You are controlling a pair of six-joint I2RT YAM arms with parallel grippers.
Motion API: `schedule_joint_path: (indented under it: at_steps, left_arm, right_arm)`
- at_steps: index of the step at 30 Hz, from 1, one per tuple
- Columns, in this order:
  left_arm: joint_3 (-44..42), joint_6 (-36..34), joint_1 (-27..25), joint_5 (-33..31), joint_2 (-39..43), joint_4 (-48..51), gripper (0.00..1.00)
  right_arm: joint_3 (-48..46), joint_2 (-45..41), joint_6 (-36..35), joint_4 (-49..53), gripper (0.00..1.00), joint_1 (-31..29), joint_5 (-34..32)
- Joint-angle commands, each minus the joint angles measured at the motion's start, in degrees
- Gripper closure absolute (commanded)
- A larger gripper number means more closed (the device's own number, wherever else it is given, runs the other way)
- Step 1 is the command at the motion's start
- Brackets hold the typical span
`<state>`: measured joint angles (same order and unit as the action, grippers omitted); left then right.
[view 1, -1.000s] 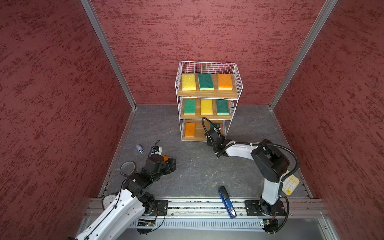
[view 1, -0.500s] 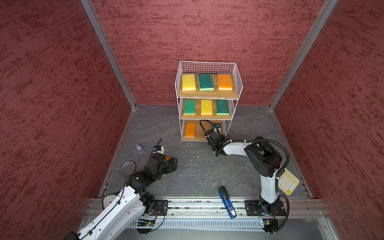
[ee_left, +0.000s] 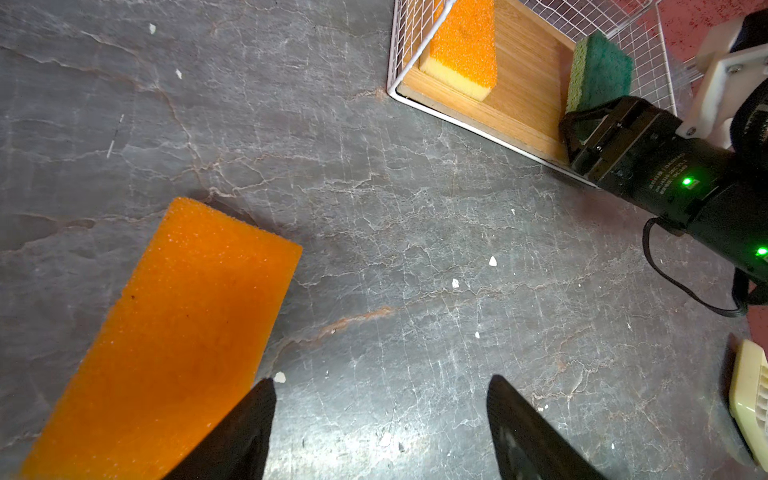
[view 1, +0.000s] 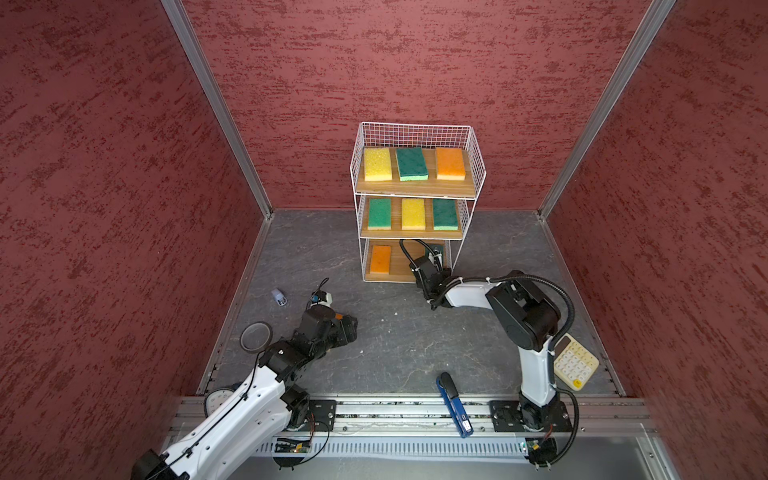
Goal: Place and organize the cleaning sponges onto the shelf
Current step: 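Lower the green sponge onto the bottom shelf and open the right gripper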
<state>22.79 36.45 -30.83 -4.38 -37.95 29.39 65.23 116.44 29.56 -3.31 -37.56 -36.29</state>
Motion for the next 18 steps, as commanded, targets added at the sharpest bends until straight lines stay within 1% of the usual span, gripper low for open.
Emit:
schedule_joint_path:
  at_steps: [1,3,6,11,18]
  left_arm:
    - [-0.55,0.44,-0.02,0.50,0.07,-1.85,0.20]
    - [-0.54,0.46,0.00,0.60,0.07,-1.88,0.20]
    - [-0.57,0.47,0.05,0.61,0.16,-1.82,0.20]
    - [-0.55,0.96,0.02,0.67,0.68,-1.41,0.20]
    - [-0.81,1.00,-0.20,0.86,2.51,-0.61,0.19]
  right_arm:
    - [1.28,0.98,0.65,-0.22,0.25,0.67,-0.92]
    - [1.55,0.80,1.27,1.07,0.25,0.65,-0.90]
    - [1.31,0.03,2.02,1.89,0.18,0.69,-0.20]
    - [0.78,-2.45,2.62,3.44,0.14,0.45,-0.47]
    - [0.30,-5.73,2.86,4.81,0.13,-0.54,-1.13]
